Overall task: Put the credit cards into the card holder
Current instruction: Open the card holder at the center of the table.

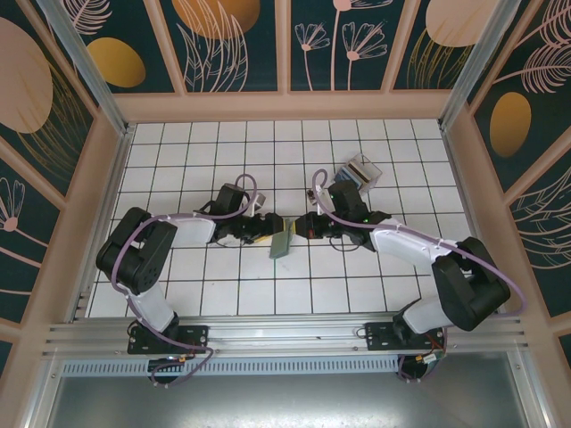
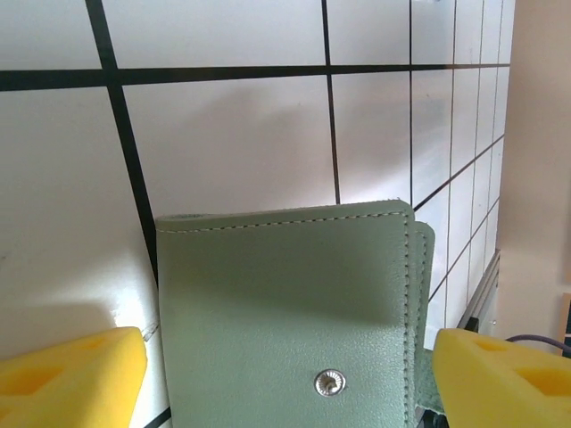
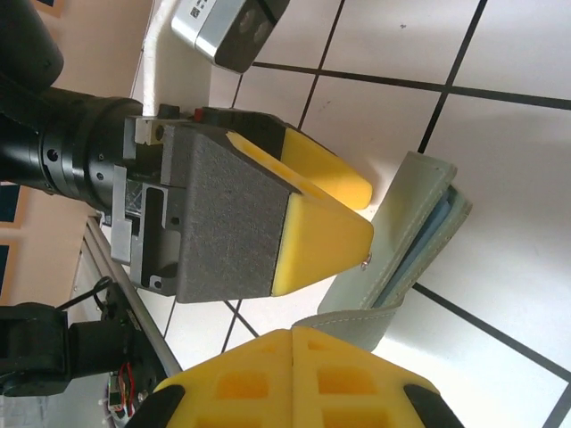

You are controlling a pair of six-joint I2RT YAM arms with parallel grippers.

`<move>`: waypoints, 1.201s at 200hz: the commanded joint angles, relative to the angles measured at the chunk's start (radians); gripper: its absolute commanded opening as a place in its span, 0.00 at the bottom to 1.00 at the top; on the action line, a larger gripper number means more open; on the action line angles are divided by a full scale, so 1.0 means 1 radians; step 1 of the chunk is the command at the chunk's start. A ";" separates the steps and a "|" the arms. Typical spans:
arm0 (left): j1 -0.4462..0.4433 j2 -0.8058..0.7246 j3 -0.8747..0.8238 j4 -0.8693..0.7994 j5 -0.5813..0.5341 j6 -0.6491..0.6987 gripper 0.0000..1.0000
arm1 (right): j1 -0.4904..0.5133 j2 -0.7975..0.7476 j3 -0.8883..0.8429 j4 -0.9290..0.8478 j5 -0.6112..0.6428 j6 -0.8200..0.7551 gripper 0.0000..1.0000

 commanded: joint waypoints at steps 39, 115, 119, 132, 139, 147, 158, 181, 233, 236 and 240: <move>0.019 -0.026 -0.016 0.062 0.066 -0.018 0.81 | -0.007 -0.039 -0.016 0.046 -0.042 0.021 0.00; 0.019 -0.029 0.011 -0.031 0.083 0.049 0.82 | -0.010 -0.035 0.028 0.024 -0.072 0.011 0.00; 0.019 -0.029 0.011 -0.033 0.083 0.052 0.82 | -0.010 -0.038 0.027 0.032 -0.074 0.011 0.00; 0.019 -0.025 0.025 -0.071 0.068 0.077 0.82 | -0.012 -0.042 0.031 0.036 -0.071 0.008 0.00; 0.019 -0.024 0.034 -0.095 0.063 0.087 0.83 | -0.014 -0.041 0.042 0.023 -0.071 0.003 0.00; 0.019 -0.028 0.040 -0.102 0.066 0.091 0.83 | -0.017 -0.041 0.058 0.002 -0.068 -0.004 0.00; 0.019 -0.033 0.040 -0.099 0.070 0.093 0.83 | -0.016 -0.044 0.062 -0.001 -0.067 -0.007 0.00; 0.020 -0.023 0.059 -0.120 0.070 0.113 0.82 | -0.020 -0.021 0.060 0.000 -0.071 -0.014 0.00; 0.019 -0.004 0.052 -0.125 0.065 0.113 0.61 | -0.034 0.017 0.048 -0.020 -0.069 -0.018 0.00; 0.020 -0.008 0.050 -0.122 0.066 0.112 0.60 | -0.036 0.016 0.046 -0.023 -0.066 -0.019 0.00; 0.019 -0.012 0.047 -0.120 0.062 0.111 0.59 | -0.040 0.015 0.043 -0.025 -0.061 -0.021 0.00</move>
